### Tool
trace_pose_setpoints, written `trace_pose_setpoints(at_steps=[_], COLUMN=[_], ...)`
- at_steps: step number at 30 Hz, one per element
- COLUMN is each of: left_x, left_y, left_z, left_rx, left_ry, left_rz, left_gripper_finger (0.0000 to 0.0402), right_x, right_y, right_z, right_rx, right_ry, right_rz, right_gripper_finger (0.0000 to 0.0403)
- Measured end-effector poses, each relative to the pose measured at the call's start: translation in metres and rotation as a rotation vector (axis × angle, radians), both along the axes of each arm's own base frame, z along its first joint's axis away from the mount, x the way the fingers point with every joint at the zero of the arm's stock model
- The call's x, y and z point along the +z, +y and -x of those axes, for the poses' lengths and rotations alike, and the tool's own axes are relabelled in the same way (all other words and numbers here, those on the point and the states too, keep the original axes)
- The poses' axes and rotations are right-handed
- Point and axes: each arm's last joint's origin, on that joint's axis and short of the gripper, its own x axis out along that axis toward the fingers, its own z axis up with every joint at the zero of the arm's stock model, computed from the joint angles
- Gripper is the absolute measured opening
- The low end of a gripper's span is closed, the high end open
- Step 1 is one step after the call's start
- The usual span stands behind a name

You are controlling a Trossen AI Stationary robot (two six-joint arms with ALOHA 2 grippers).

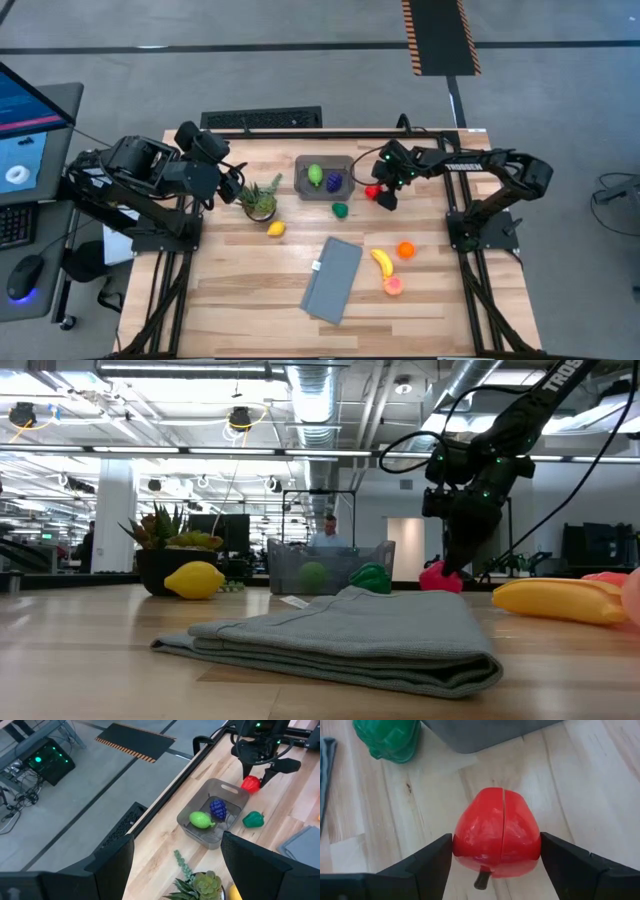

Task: Pick and placing Produce into tupperware
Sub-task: Put the apple into the black bin

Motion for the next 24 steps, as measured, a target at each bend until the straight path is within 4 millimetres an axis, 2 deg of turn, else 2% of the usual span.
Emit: trace_pose_setpoints(at_steps=[10,24], left_x=[0.000,0.000], left_y=[0.000,0.000], left_z=[0.000,0.000], left_rx=[0.000,0.000], left_ry=[0.000,0.000], left_rz=[0.000,0.000], left_gripper_finger=[0.0288,0.0288], right_x=[0.002,0.034], right_y=[-0.003,-0.004], right_z=[0.005,0.021], right_rx=[-0.041,-0.089], right_ry=[0.007,-0.079], right_rz=[-0.017,0.035], right_gripper_finger=[0.0311,0.0310])
